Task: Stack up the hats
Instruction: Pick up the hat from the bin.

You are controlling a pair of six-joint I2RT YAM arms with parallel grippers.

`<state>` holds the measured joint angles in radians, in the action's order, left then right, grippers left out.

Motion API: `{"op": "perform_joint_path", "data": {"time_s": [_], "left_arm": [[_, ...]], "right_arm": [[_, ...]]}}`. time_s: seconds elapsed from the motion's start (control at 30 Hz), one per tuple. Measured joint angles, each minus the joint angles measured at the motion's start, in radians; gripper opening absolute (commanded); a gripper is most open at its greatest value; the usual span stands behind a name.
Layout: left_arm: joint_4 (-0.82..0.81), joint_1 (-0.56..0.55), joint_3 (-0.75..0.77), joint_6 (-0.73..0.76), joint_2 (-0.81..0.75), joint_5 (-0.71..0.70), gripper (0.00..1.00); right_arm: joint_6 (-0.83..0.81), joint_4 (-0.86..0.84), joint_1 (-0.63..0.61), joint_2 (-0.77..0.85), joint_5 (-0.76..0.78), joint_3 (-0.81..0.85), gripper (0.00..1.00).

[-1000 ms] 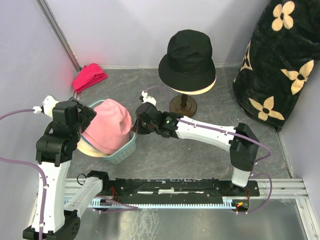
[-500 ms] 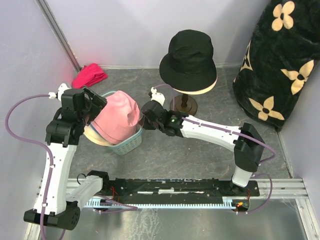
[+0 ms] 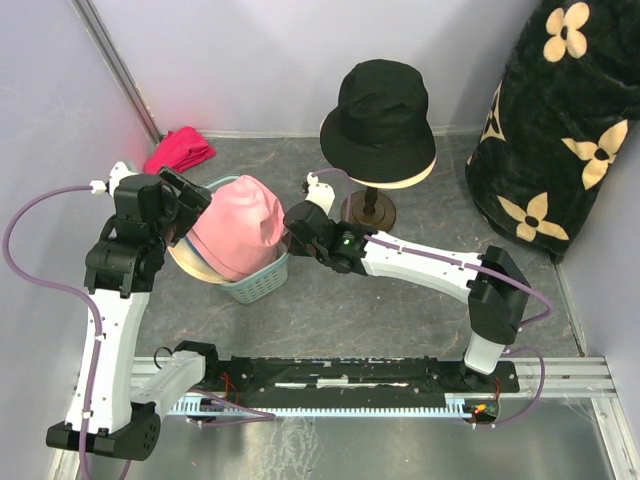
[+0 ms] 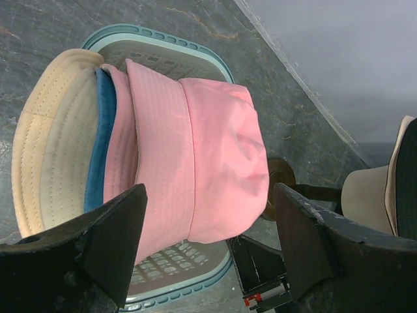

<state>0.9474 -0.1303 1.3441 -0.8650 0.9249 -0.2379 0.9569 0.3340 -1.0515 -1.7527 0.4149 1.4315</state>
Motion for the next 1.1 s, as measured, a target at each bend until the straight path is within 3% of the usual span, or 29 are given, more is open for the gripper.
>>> {"op": "perform_joint_path", "data": {"time_s": [1.1], "left_arm": [[-0.038,0.0,-0.101,-0.001,-0.033,0.005,0.82]], "right_arm": [[0.008,-0.032,0.003,0.011,0.043,-0.023,0.01]]}}
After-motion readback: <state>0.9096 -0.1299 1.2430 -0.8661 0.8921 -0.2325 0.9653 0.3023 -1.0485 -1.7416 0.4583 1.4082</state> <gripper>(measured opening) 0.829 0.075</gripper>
